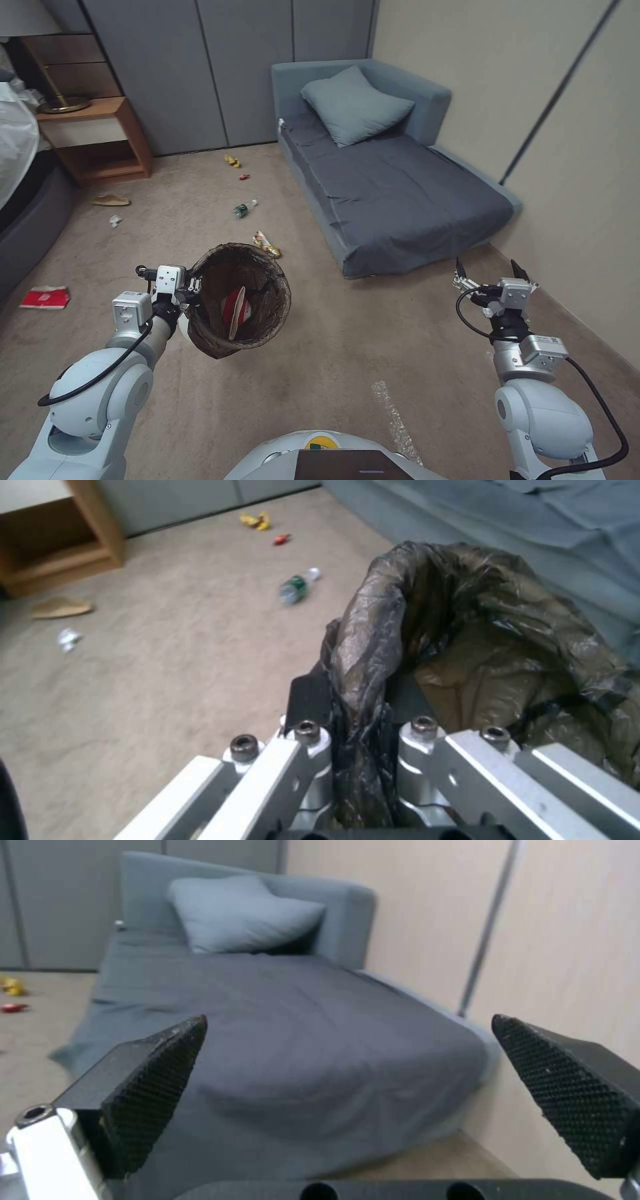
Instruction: Pick up the trash bin, then pick up the garbage from the floor and place it into the trash bin.
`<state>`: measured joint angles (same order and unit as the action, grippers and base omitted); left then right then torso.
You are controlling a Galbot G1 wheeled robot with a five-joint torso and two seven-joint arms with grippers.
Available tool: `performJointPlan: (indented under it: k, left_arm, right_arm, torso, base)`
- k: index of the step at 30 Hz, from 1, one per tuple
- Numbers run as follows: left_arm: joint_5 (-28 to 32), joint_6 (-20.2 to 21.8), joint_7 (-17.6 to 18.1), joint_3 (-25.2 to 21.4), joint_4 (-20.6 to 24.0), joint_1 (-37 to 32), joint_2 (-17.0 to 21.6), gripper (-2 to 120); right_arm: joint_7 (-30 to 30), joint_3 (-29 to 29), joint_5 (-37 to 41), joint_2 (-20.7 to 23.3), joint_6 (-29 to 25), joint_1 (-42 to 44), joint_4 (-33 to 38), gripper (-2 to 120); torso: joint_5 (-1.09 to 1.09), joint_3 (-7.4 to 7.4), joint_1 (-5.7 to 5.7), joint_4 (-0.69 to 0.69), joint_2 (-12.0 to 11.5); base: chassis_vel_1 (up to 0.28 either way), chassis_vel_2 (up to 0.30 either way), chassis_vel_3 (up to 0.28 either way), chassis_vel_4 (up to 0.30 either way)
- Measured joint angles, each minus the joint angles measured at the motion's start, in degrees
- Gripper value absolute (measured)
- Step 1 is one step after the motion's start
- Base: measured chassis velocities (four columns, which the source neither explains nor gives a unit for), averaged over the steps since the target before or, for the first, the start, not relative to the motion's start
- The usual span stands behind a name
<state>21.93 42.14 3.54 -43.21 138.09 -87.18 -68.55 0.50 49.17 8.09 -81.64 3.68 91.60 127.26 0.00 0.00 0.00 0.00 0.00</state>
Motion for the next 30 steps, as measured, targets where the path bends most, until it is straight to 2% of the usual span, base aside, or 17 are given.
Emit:
performJointPlan:
  k: [14, 28, 30]
  left_arm:
    - [-0.1, 0.0, 0.0, -0.1, -0.2, 0.0, -0.2, 7]
    - [-0.9, 0.0, 0.3, -0.2, -0.6, 0.3, -0.2, 7]
    - [-1.1, 0.0, 0.3, -0.2, -0.6, 0.3, -0.2, 7]
  right_arm:
    - [0.0, 0.1, 0.0, -0.2, -0.3, -0.1, -0.4, 100]
    - [0.5, 0.0, -0.5, -0.3, -0.3, -0.4, -1.0, 100]
    - [0.8, 0.0, -0.7, -0.3, -0.3, -0.4, -1.1, 100]
  torso:
    - [0.0, 0.0, 0.0, -0.01, 0.0]
    - [0.0, 0.0, 0.0, 0.04, 0.0]
    - [0.0, 0.0, 0.0, -0.01, 0.0]
  base:
    - [0.079, 0.086, 0.091, 0.077]
    - [0.084, 0.075, 0.076, 0.079]
    - [0.0, 0.0, 0.0, 0.0]
